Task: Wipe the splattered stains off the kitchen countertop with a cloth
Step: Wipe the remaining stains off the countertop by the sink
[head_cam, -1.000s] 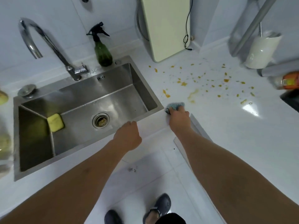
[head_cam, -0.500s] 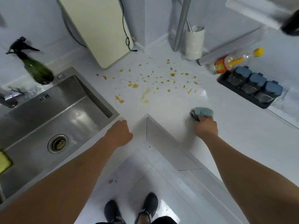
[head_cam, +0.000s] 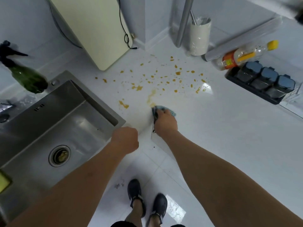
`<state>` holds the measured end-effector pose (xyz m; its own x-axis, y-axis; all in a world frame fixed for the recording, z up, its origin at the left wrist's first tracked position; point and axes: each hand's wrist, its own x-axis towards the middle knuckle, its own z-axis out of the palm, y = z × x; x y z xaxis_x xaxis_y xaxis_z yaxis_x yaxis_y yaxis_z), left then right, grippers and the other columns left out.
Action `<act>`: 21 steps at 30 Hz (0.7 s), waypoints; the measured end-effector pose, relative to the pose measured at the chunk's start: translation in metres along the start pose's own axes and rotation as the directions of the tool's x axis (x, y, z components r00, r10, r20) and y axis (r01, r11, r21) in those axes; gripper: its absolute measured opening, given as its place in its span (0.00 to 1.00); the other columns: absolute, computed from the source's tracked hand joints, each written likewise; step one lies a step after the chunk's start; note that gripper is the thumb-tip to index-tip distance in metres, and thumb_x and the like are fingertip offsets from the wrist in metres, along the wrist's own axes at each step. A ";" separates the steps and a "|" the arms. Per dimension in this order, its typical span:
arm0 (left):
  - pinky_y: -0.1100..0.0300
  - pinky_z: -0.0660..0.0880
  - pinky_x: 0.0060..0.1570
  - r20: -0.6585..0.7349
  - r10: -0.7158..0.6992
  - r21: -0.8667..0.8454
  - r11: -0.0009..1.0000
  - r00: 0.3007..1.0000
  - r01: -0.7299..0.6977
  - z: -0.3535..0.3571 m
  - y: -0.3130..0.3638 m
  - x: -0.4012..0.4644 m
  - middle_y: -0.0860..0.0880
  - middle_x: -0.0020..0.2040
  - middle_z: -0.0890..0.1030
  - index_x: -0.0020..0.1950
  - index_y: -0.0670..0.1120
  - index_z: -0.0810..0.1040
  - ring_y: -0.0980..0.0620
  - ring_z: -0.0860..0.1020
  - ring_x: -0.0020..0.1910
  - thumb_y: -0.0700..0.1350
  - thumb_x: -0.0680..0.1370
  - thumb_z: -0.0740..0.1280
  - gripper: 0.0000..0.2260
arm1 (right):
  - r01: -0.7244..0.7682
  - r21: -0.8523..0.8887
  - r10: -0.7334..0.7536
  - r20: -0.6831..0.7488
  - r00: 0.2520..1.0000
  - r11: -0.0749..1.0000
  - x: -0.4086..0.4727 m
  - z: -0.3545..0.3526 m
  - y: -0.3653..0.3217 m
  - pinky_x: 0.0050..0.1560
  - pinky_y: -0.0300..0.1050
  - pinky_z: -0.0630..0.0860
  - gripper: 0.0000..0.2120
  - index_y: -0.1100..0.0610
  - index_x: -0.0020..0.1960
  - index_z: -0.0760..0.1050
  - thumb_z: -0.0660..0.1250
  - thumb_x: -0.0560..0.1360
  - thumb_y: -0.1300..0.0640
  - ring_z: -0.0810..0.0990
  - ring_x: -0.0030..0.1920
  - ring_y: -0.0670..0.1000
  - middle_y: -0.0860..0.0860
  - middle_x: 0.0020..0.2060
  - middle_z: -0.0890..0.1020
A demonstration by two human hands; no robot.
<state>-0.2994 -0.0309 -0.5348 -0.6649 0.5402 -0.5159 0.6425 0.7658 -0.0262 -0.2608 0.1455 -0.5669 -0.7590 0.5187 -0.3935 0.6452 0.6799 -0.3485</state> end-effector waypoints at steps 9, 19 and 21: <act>0.58 0.67 0.32 -0.095 0.050 -0.298 0.951 0.994 -0.076 -0.040 0.010 0.051 0.43 0.40 0.78 0.37 0.46 0.71 0.49 0.74 0.35 0.42 0.77 0.64 0.09 | -0.256 0.012 0.257 -0.037 0.966 0.966 -0.013 -0.028 0.081 0.61 0.55 0.76 0.30 0.48 0.74 0.70 0.68 0.73 0.58 0.74 0.65 0.62 0.56 0.72 0.68; 0.49 0.76 0.64 0.027 0.349 -0.274 0.904 0.937 -0.328 -0.053 0.092 0.083 0.43 0.69 0.74 0.75 0.46 0.71 0.42 0.76 0.66 0.49 0.80 0.66 0.23 | -0.542 0.234 0.582 -0.154 0.799 0.807 -0.076 -0.026 0.150 0.58 0.51 0.76 0.22 0.48 0.68 0.76 0.66 0.74 0.57 0.77 0.61 0.62 0.56 0.68 0.72; 0.50 0.77 0.61 0.061 0.397 -0.261 0.892 0.916 -0.369 -0.053 0.106 0.083 0.44 0.68 0.76 0.77 0.47 0.69 0.43 0.77 0.64 0.47 0.79 0.66 0.26 | -0.345 0.169 0.366 -0.116 0.923 0.923 -0.078 -0.009 0.124 0.62 0.52 0.76 0.29 0.44 0.73 0.71 0.67 0.73 0.58 0.74 0.65 0.62 0.56 0.71 0.69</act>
<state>-0.3069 0.1138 -0.5349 -0.3307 0.7772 -0.5354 0.7190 0.5749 0.3905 -0.1219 0.1939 -0.5718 -0.4747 0.7879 -0.3924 0.8722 0.3614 -0.3296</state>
